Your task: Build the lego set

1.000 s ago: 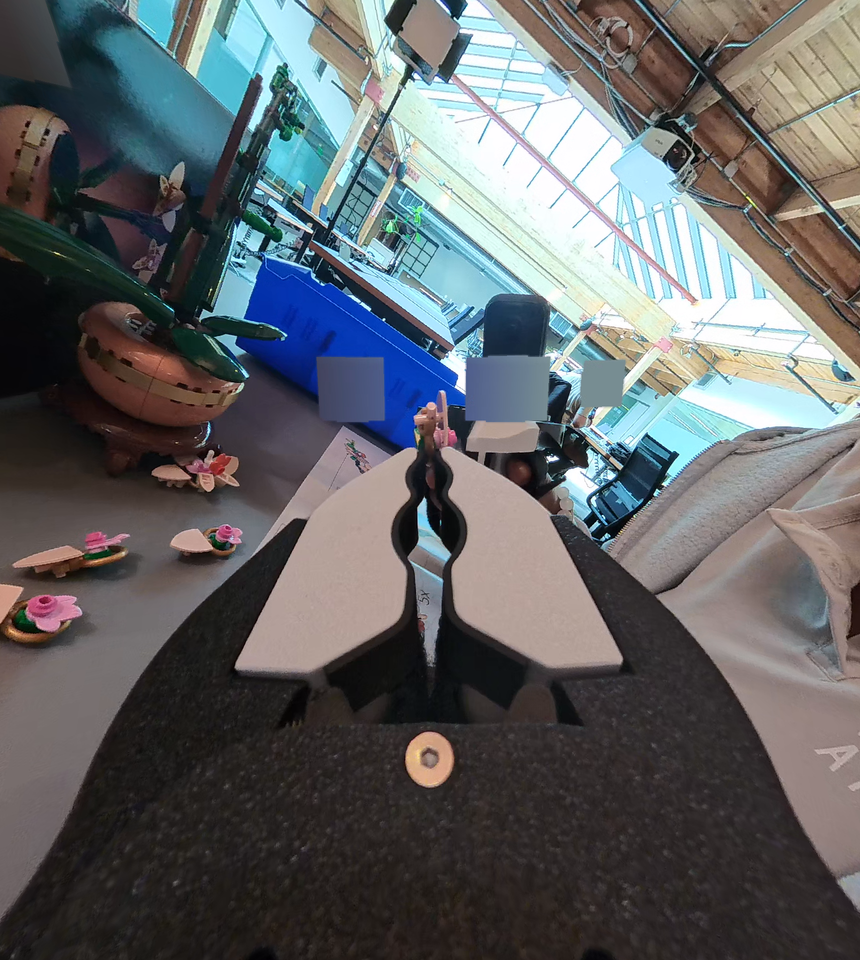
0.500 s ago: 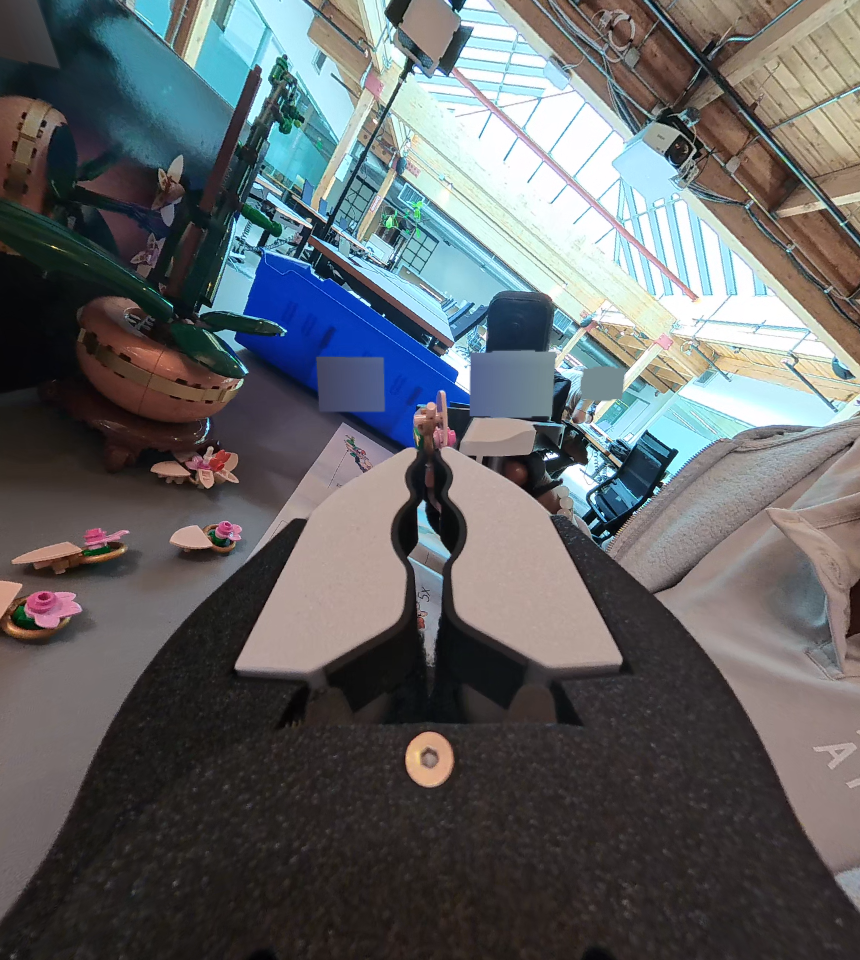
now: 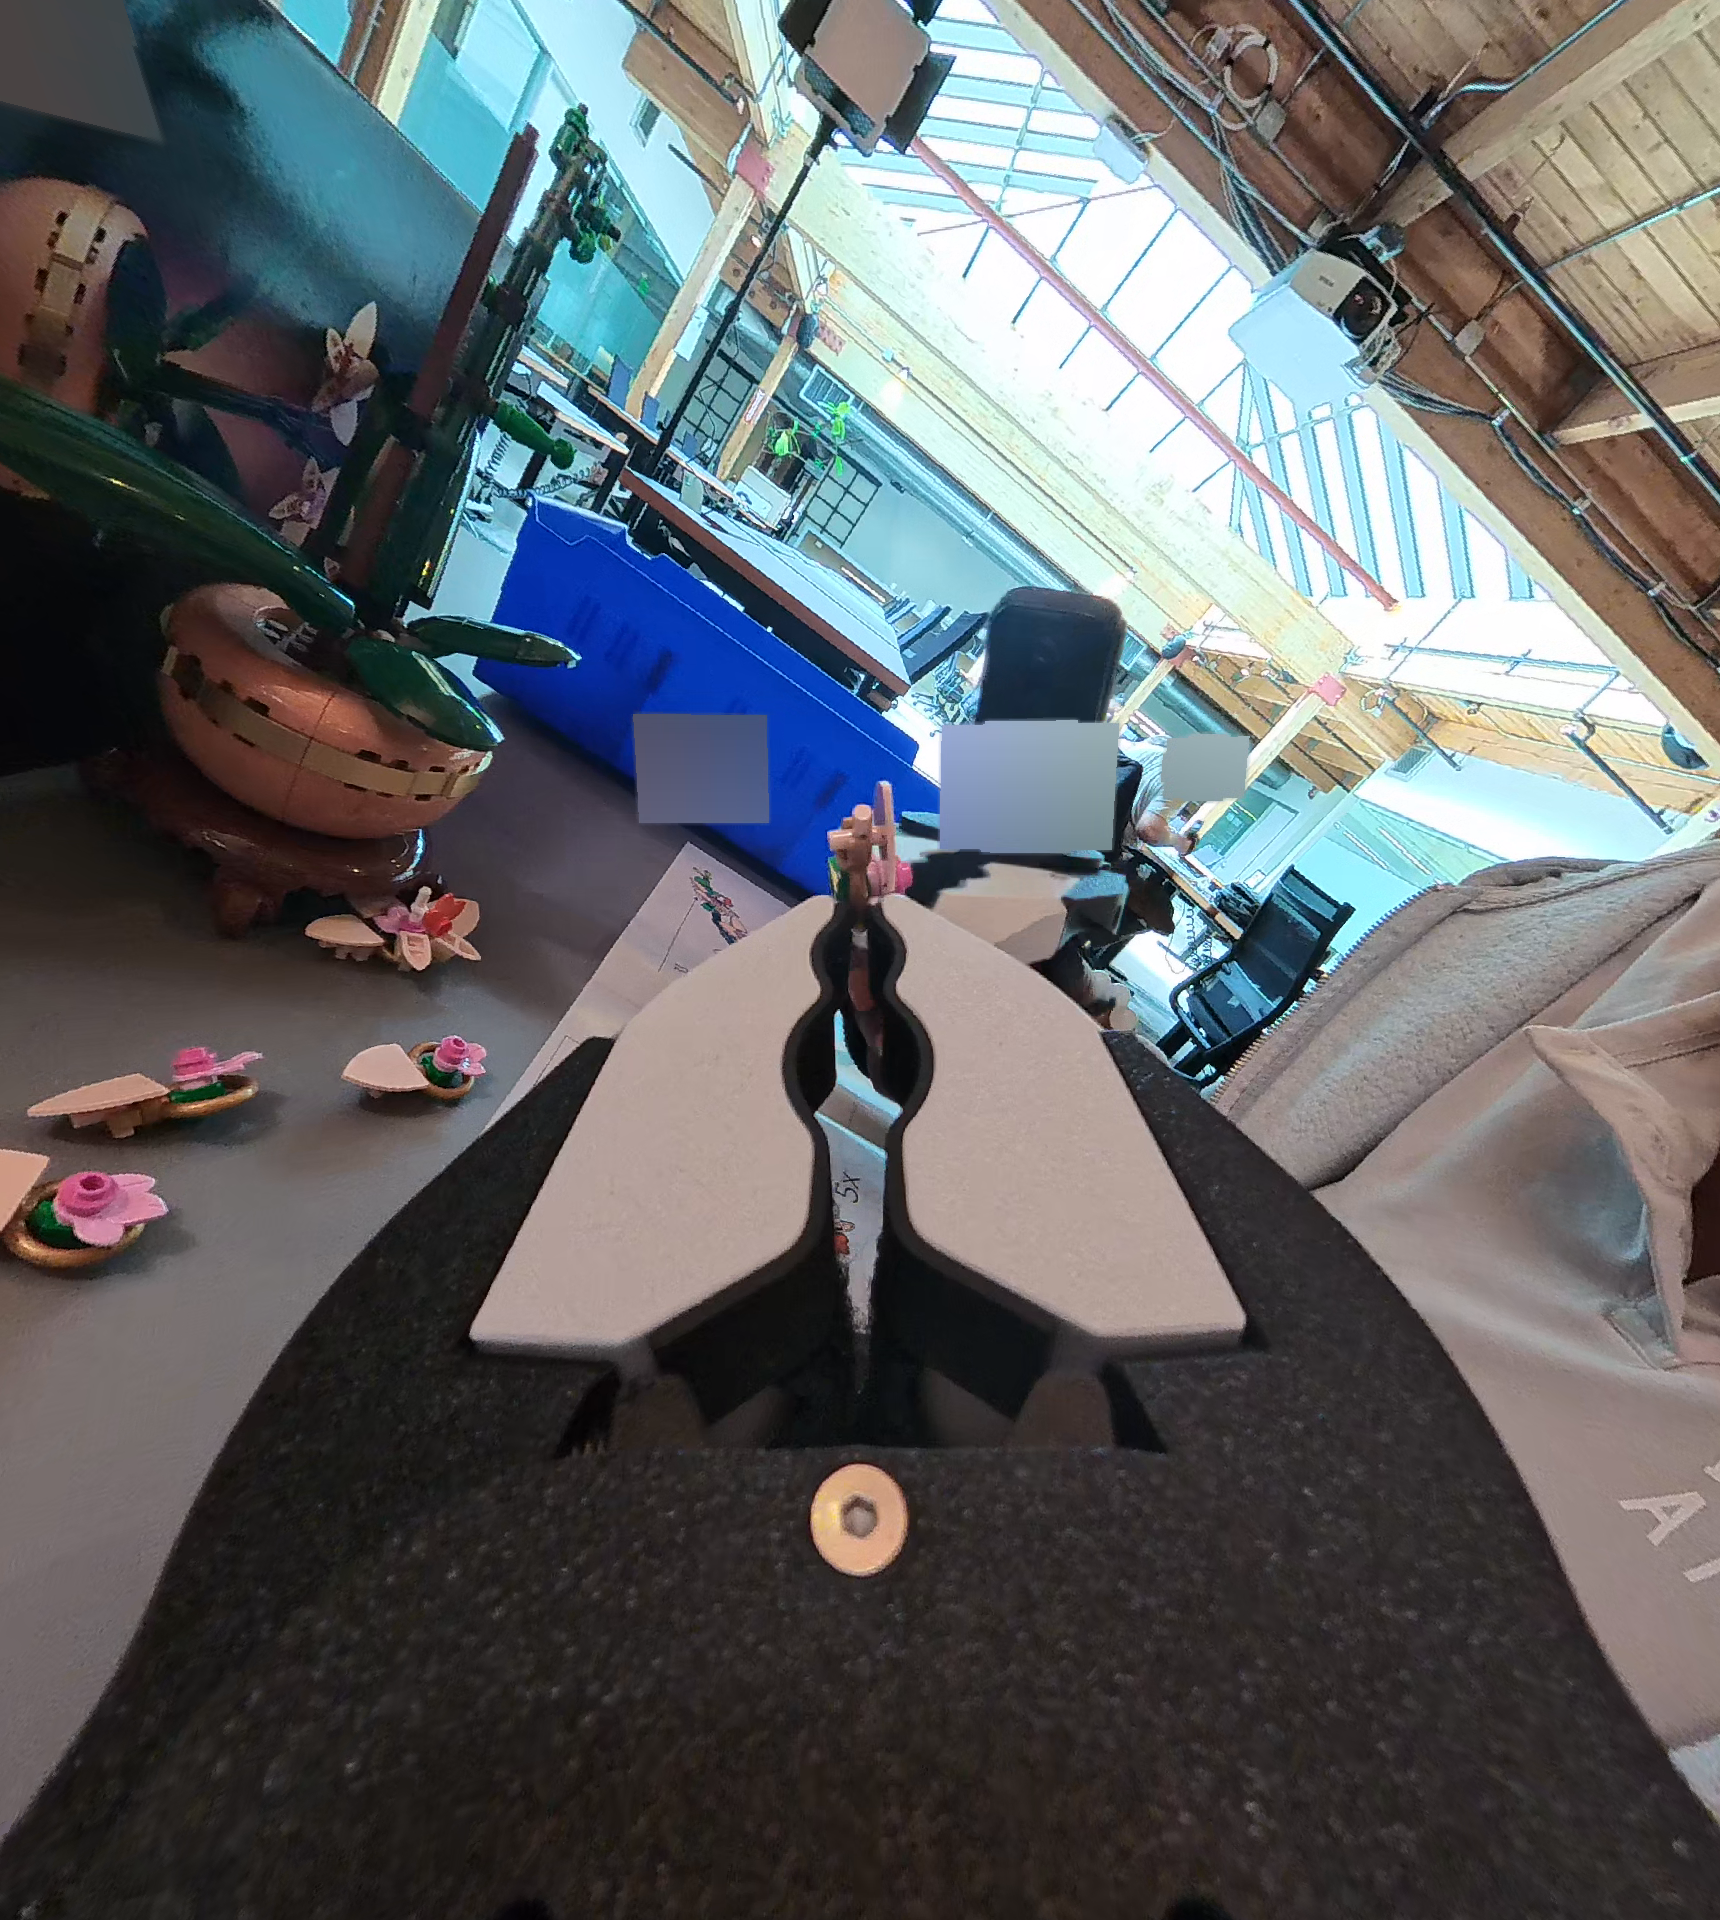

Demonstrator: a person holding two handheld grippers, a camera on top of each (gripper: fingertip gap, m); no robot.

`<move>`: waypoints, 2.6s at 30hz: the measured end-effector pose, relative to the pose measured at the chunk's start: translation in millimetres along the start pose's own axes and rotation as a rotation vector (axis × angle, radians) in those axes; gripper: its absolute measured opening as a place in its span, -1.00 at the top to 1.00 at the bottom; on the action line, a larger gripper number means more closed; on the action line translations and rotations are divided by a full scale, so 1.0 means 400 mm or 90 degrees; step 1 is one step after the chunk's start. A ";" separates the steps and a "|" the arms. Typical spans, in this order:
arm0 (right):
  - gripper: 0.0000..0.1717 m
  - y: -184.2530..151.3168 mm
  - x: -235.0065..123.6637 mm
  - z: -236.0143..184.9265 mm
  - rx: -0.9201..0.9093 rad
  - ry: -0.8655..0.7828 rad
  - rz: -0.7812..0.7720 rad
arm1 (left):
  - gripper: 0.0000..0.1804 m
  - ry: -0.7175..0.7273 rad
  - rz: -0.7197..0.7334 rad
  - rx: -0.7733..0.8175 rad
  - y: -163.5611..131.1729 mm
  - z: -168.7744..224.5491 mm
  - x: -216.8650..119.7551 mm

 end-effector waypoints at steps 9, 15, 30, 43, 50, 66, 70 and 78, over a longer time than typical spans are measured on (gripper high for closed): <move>0.97 -0.096 0.014 0.009 -0.173 -0.039 -0.348 | 0.97 0.008 0.002 -0.001 0.001 -0.003 -0.002; 1.00 -0.141 0.034 0.007 -0.280 -0.062 -0.450 | 0.97 0.008 0.003 -0.001 0.001 -0.003 -0.003; 1.00 -0.150 0.032 0.015 -0.278 -0.072 -0.484 | 0.97 0.011 0.001 -0.002 0.000 -0.004 -0.004; 0.98 -0.135 0.039 0.014 -0.323 -0.096 -0.469 | 0.97 0.010 0.001 -0.002 0.001 -0.004 -0.005; 0.98 -0.130 0.042 0.013 -0.308 -0.091 -0.450 | 0.97 0.009 0.000 -0.003 0.000 -0.004 -0.005; 0.99 -0.152 0.040 0.019 -0.297 -0.090 -0.467 | 0.98 0.010 -0.002 -0.003 0.000 -0.005 -0.004; 1.00 -0.153 0.039 0.018 -0.295 -0.092 -0.464 | 0.98 0.011 -0.003 -0.003 -0.001 -0.005 -0.004; 1.00 -0.154 0.038 0.018 -0.297 -0.092 -0.460 | 0.97 0.012 -0.003 -0.002 -0.001 -0.005 -0.004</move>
Point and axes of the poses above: each gripper's, where its closed fingertips meet, x out along the fingers, y out of its top, z = x × y across the jaws, the point moved 9 cm from there along -x, back along the fingers, and after that the axes turned 14 degrees about z, right-handed, at the moved point
